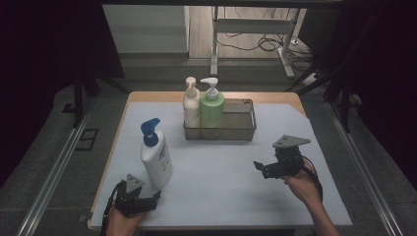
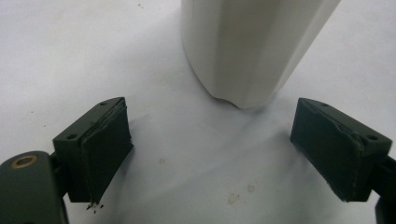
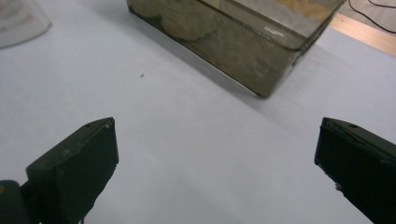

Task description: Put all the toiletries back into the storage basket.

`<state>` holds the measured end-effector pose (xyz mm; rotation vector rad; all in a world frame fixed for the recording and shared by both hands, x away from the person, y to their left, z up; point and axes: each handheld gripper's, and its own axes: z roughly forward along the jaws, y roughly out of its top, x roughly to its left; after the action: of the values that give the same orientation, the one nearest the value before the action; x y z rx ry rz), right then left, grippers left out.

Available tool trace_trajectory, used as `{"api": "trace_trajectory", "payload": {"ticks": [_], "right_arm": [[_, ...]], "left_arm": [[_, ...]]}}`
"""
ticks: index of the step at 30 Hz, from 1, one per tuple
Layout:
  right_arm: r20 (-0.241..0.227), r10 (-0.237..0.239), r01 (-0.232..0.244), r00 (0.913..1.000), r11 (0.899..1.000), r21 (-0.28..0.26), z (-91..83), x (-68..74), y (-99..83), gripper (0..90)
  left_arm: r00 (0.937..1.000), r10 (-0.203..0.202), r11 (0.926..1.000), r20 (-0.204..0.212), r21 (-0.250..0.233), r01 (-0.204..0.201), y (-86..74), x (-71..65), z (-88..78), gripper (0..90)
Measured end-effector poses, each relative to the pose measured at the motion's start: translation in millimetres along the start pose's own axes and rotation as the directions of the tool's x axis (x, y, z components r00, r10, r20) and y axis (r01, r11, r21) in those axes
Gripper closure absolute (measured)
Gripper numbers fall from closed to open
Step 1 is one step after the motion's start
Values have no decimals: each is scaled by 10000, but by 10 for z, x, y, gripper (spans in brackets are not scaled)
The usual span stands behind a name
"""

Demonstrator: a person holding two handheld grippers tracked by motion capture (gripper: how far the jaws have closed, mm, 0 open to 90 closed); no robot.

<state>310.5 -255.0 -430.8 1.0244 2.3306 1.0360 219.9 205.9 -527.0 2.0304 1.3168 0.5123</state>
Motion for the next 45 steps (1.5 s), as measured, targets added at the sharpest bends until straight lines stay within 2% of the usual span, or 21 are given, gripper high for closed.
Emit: {"api": "trace_trajectory", "payload": {"ticks": [6, 17, 31, 32, 35, 39, 41, 45], "right_arm": [[201, 13, -11, 9998, 9999, -102, -23, 4, -201, 0], [64, 835, -836, 9965, 9963, 190, 52, -3, -610, 0], [403, 993, -1028, 9942, 9900, 968, 247, -48, -942, 0], [351, 1055, -1088, 9938, 9881, 1089, 260, -51, -965, 0], [390, 1043, -1078, 9938, 9887, 1043, 259, -49, -970, 0], [391, 1044, -1079, 9938, 9889, 1019, 263, -50, -974, 0], [386, 1044, -1078, 9938, 9891, 1007, 264, -51, -976, 0], [372, 1045, -1078, 9938, 9892, 994, 264, -53, -979, 0]], "left_arm": [[10000, -31, 10000, 12, -29, 31, -2, -1, 0, 117], [10000, 31, 10000, 53, 57, -32, 12, 5, 3, 115], [10000, -21, 9998, 72, 188, 20, 31, 10, -13, 133], [10000, -10, 9998, 51, 190, 9, 34, 13, -19, 141], [10000, -6, 9998, 40, 186, 6, 41, 24, -42, 218], [10000, -6, 9998, 45, 191, 5, 46, 44, -54, 275], [9997, -32, 9998, 224, 177, 28, 51, 62, -64, 324], [9991, 232, 9993, 344, 284, -241, 61, 78, -82, 414]]}}
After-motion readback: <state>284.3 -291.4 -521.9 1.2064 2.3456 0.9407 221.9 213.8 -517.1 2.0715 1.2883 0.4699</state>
